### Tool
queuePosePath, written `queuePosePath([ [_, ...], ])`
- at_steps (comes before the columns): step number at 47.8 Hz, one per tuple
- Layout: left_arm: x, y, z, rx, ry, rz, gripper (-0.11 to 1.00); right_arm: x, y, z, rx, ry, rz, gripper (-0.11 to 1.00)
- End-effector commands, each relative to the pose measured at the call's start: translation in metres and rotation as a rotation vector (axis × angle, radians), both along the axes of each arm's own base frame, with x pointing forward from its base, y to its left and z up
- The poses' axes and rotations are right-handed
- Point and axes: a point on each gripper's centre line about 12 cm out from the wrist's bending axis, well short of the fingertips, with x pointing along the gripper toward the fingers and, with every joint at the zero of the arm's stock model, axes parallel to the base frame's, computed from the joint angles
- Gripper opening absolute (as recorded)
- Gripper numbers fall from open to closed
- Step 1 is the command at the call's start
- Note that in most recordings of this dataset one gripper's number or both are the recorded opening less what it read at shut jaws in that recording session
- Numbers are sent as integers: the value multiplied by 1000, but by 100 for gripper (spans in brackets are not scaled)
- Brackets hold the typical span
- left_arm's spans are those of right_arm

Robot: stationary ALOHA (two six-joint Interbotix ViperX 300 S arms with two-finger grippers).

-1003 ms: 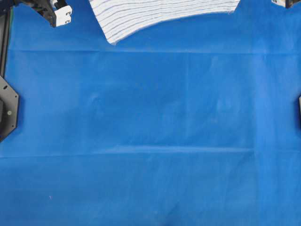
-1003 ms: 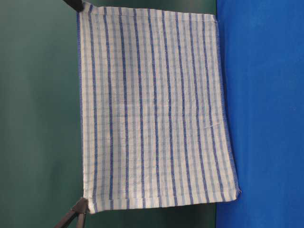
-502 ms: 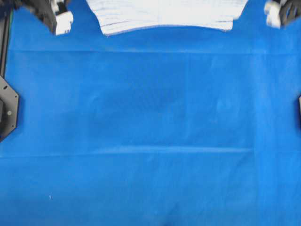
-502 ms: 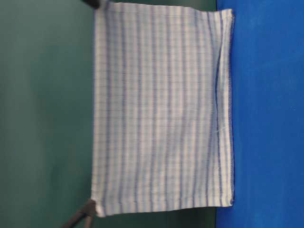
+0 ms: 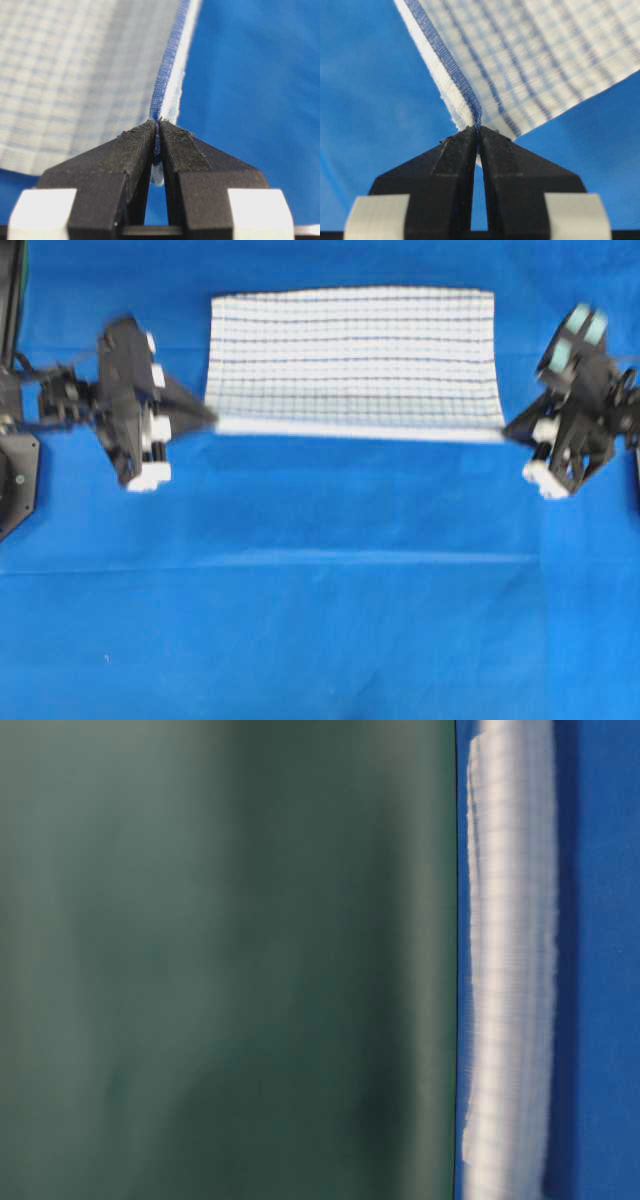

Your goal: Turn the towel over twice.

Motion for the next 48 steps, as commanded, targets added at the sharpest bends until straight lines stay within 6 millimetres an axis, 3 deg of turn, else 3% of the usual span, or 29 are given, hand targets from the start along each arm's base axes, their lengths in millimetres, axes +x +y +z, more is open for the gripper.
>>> queuePosePath([
  [1, 7, -22, -13, -47, 1, -50, 4, 6, 21, -10, 34, 19, 54, 5],
  [9, 12, -59, -40, -132, 71, -119, 4, 11, 56, -30, 93, 62, 124, 5],
  [22, 11, -101, -51, -177, 117, -222, 4, 13, 89, -39, 144, 89, 170, 5],
  [48, 11, -103, -51, -174, 122, -228, 4, 15, 91, -37, 128, 81, 195, 5],
])
